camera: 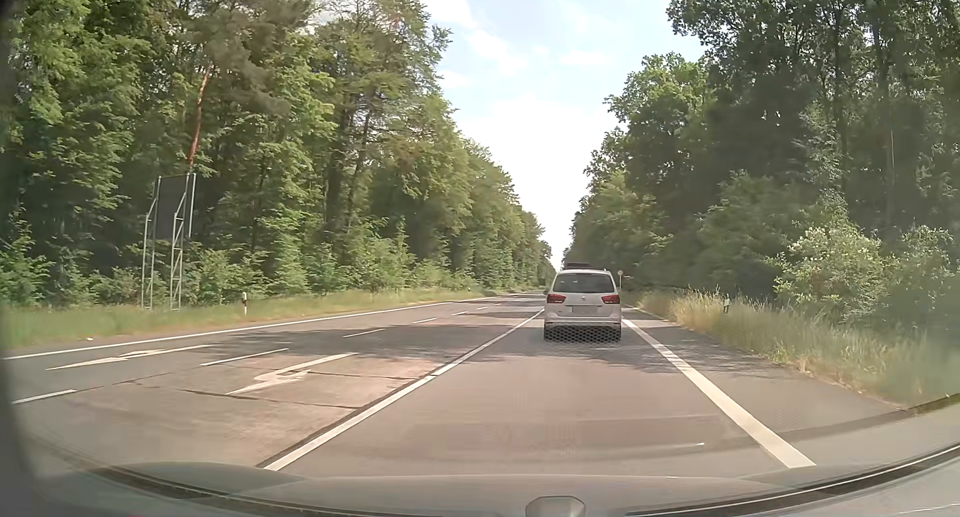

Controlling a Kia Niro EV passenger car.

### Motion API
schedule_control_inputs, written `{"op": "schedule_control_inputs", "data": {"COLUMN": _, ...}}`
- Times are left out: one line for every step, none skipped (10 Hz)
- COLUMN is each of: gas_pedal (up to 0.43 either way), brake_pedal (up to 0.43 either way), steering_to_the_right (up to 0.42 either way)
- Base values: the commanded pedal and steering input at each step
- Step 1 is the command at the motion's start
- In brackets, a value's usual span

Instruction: Follow the waypoints while adhering to traffic rules and regulations

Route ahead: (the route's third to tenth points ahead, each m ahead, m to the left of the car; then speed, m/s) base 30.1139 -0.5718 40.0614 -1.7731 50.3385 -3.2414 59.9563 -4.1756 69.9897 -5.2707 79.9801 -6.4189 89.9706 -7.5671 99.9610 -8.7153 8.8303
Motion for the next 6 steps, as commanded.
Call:
{"op": "schedule_control_inputs", "data": {"gas_pedal": 0.177, "brake_pedal": 0.037, "steering_to_the_right": 0.072}}
{"op": "schedule_control_inputs", "data": {"gas_pedal": 0.177, "brake_pedal": 0.037, "steering_to_the_right": 0.064}}
{"op": "schedule_control_inputs", "data": {"gas_pedal": 0.177, "brake_pedal": 0.037, "steering_to_the_right": 0.058}}
{"op": "schedule_control_inputs", "data": {"gas_pedal": 0.177, "brake_pedal": 0.037, "steering_to_the_right": 0.053}}
{"op": "schedule_control_inputs", "data": {"gas_pedal": 0.177, "brake_pedal": 0.037, "steering_to_the_right": 0.048}}
{"op": "schedule_control_inputs", "data": {"gas_pedal": 0.177, "brake_pedal": 0.037, "steering_to_the_right": 0.043}}
